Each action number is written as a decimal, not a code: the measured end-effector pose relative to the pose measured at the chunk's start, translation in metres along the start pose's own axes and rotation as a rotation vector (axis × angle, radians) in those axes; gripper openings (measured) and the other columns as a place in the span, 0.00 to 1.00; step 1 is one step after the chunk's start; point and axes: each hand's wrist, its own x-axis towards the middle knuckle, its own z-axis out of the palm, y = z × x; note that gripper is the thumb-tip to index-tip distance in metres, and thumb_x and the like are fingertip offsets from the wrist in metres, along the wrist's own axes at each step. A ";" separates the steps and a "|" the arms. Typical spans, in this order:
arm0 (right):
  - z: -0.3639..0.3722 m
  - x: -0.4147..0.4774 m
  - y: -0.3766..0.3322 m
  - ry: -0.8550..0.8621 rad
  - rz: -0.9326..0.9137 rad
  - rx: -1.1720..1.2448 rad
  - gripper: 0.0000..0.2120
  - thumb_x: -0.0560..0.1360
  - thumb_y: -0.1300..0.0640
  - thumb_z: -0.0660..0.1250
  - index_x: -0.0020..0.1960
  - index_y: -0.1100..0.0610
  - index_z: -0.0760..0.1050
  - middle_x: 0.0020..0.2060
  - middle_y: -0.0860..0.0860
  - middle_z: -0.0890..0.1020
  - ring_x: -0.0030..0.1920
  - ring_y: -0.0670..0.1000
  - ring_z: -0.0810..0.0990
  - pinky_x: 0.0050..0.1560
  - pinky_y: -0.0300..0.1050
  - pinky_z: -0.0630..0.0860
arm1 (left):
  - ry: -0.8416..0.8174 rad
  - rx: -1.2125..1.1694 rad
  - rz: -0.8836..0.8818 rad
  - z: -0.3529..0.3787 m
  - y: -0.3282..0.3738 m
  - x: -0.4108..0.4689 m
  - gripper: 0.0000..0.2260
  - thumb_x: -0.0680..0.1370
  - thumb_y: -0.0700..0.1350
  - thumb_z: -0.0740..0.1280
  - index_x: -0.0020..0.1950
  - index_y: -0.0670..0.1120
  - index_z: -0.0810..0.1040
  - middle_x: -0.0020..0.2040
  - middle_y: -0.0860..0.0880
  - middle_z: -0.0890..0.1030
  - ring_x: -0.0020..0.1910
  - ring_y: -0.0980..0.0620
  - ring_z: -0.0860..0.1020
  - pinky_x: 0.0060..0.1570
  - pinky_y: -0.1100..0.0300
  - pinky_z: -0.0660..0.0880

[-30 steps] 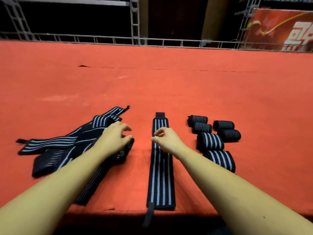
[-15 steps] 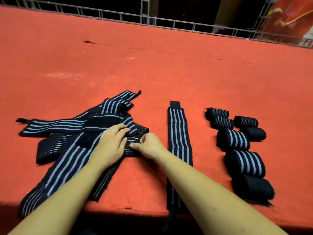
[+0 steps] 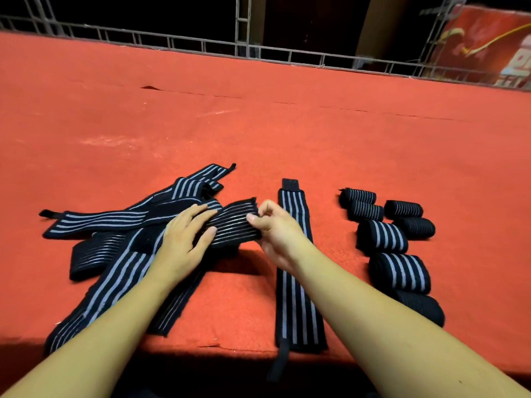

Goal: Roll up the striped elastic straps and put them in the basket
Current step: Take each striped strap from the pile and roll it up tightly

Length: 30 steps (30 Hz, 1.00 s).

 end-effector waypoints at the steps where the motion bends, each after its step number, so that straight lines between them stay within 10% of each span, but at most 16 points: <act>1: -0.004 -0.002 -0.010 0.029 -0.021 0.137 0.17 0.78 0.73 0.58 0.36 0.56 0.63 0.35 0.55 0.76 0.37 0.52 0.76 0.39 0.44 0.75 | 0.006 0.005 -0.019 -0.003 0.002 0.002 0.24 0.80 0.59 0.57 0.70 0.49 0.76 0.71 0.51 0.73 0.72 0.51 0.68 0.72 0.43 0.63; 7: -0.040 -0.017 -0.069 0.219 -0.039 0.479 0.11 0.80 0.67 0.53 0.42 0.59 0.70 0.35 0.57 0.77 0.35 0.55 0.77 0.41 0.50 0.78 | -0.140 0.063 -0.076 -0.013 0.007 0.012 0.38 0.71 0.68 0.63 0.78 0.55 0.63 0.78 0.51 0.65 0.78 0.56 0.57 0.74 0.51 0.54; 13: -0.042 -0.049 -0.081 0.015 0.038 0.198 0.09 0.81 0.64 0.58 0.42 0.59 0.70 0.34 0.56 0.77 0.33 0.53 0.77 0.36 0.47 0.78 | -0.494 -0.686 -0.187 0.013 0.097 0.035 0.47 0.67 0.69 0.73 0.79 0.54 0.55 0.73 0.61 0.71 0.75 0.65 0.63 0.73 0.64 0.58; 17: -0.045 -0.049 -0.102 0.000 -0.067 0.326 0.09 0.81 0.64 0.59 0.42 0.58 0.70 0.34 0.55 0.77 0.34 0.52 0.77 0.44 0.52 0.76 | -0.672 -0.887 -0.232 0.023 0.131 0.036 0.23 0.76 0.44 0.73 0.70 0.45 0.73 0.63 0.48 0.81 0.62 0.54 0.78 0.61 0.60 0.74; 20: -0.065 -0.044 -0.125 0.354 -0.225 0.347 0.09 0.81 0.63 0.60 0.42 0.57 0.70 0.34 0.53 0.74 0.30 0.49 0.74 0.36 0.45 0.72 | -0.758 -0.834 -0.210 0.018 0.122 0.033 0.14 0.76 0.47 0.73 0.57 0.40 0.81 0.54 0.46 0.84 0.52 0.53 0.79 0.57 0.58 0.75; 24: -0.099 -0.047 -0.125 0.617 -0.254 0.051 0.05 0.82 0.62 0.61 0.47 0.57 0.69 0.37 0.54 0.77 0.35 0.51 0.77 0.32 0.42 0.75 | -0.580 -0.801 -0.330 0.008 0.123 0.034 0.07 0.78 0.47 0.70 0.42 0.48 0.76 0.31 0.55 0.74 0.28 0.60 0.70 0.30 0.69 0.66; 30: -0.087 -0.060 -0.074 0.170 0.176 -0.325 0.27 0.77 0.37 0.65 0.57 0.62 0.78 0.41 0.55 0.83 0.38 0.52 0.81 0.40 0.44 0.79 | -0.215 -1.137 -0.561 0.014 0.157 0.049 0.06 0.83 0.39 0.62 0.47 0.46 0.74 0.39 0.47 0.81 0.33 0.53 0.79 0.33 0.59 0.78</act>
